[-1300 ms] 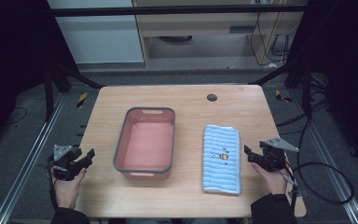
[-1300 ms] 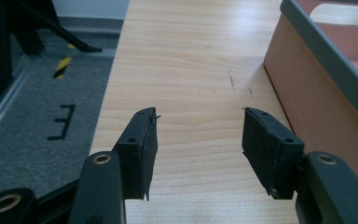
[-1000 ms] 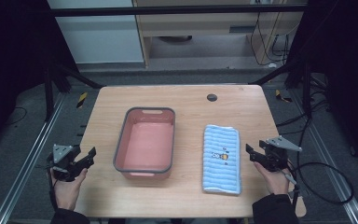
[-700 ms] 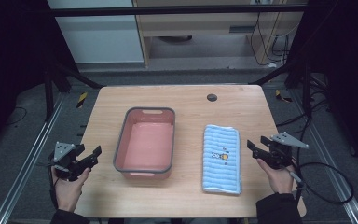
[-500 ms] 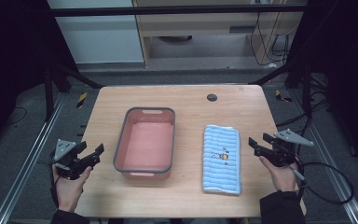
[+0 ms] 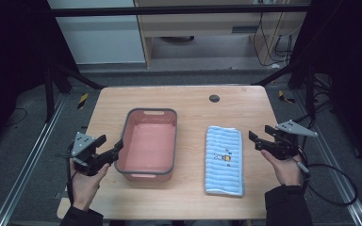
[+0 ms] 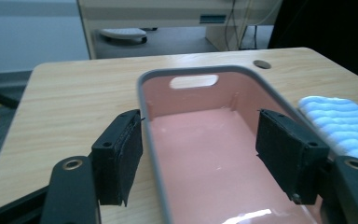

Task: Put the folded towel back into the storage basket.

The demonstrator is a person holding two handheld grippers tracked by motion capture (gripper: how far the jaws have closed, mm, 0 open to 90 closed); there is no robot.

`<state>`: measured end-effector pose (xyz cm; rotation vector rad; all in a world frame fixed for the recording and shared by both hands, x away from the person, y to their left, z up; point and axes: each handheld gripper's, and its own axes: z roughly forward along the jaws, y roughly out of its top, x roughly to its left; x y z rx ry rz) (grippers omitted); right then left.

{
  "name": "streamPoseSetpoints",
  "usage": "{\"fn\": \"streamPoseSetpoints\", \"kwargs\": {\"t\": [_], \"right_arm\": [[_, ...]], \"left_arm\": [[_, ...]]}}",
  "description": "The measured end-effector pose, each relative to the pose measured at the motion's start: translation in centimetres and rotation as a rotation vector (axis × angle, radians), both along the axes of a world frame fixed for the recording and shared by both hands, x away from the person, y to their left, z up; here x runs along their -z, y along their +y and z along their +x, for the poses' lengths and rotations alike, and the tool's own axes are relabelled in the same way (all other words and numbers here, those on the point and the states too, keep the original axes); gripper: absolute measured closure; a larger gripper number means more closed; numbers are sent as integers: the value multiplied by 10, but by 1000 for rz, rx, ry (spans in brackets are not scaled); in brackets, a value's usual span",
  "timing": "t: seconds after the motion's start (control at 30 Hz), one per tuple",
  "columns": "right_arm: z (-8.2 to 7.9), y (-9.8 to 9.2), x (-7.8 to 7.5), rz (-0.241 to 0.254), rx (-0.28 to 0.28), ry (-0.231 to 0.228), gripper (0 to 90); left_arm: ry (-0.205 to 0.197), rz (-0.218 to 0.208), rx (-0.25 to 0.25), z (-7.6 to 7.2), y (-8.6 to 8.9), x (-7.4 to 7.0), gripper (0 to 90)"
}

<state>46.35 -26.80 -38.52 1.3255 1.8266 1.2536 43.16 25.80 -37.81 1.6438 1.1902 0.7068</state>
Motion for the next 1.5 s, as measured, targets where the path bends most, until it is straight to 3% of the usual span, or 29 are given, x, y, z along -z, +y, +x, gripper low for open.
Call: {"fn": "streamPoseSetpoints", "kwargs": {"t": [0.33, 0.77, 0.97, 1.33, 1.5], "right_arm": [[7, 6, -8, -8, -13, 4, 312], [19, 13, -17, -34, -9, -4, 329], [26, 13, -13, -33, 0, 10, 338], [43, 11, 0, -51, 5, 38, 355], [50, 10, 9, -61, 5, 56, 355]], "left_arm": [[-4, 12, 106, 1, -57, -9, 331], [29, 33, 238, -1, -125, 0, 367], [35, 46, 263, -3, -144, 4, 385], [93, 44, 330, -6, -180, 21, 405], [106, 85, 343, -7, -193, 31, 408]]}}
